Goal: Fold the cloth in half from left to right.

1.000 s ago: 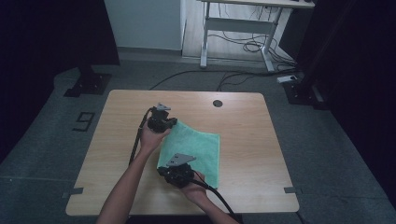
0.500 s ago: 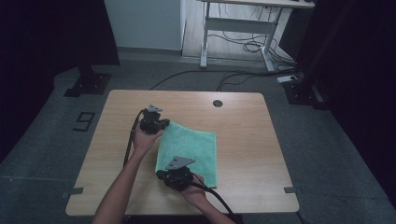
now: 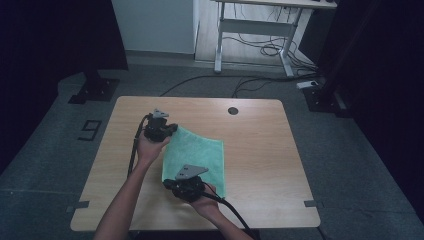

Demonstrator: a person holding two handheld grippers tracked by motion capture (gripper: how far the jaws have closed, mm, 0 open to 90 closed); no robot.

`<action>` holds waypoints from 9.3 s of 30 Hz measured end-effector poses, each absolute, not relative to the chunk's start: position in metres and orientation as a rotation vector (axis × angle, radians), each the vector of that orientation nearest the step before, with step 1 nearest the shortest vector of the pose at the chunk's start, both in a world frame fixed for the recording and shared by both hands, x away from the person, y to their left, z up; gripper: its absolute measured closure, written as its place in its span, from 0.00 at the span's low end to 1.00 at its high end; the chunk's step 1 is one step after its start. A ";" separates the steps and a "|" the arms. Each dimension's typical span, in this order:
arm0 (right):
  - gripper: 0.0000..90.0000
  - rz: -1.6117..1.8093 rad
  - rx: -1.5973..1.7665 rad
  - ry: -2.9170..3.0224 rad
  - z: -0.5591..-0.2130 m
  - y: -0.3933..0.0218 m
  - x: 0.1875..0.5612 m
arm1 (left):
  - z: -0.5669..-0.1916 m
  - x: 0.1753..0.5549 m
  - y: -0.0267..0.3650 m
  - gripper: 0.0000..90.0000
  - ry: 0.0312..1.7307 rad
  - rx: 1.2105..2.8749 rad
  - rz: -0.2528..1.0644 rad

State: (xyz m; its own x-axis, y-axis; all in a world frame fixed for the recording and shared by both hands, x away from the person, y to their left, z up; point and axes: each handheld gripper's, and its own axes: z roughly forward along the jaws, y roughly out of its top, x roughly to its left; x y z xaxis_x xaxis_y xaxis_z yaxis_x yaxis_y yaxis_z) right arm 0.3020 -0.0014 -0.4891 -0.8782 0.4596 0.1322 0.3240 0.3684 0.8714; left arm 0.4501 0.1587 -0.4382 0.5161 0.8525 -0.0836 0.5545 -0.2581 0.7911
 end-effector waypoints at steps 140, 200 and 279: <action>0.95 1.460 0.979 2.411 -0.535 -0.098 0.291 | -0.516 0.490 0.059 0.97 1.242 2.107 0.318; 0.69 1.219 0.916 2.515 -0.548 -0.102 0.314 | -0.530 0.468 0.115 0.73 1.223 2.172 0.373; 0.56 1.196 0.776 2.533 -0.550 -0.067 0.304 | -0.537 0.473 0.090 0.78 1.155 2.110 0.255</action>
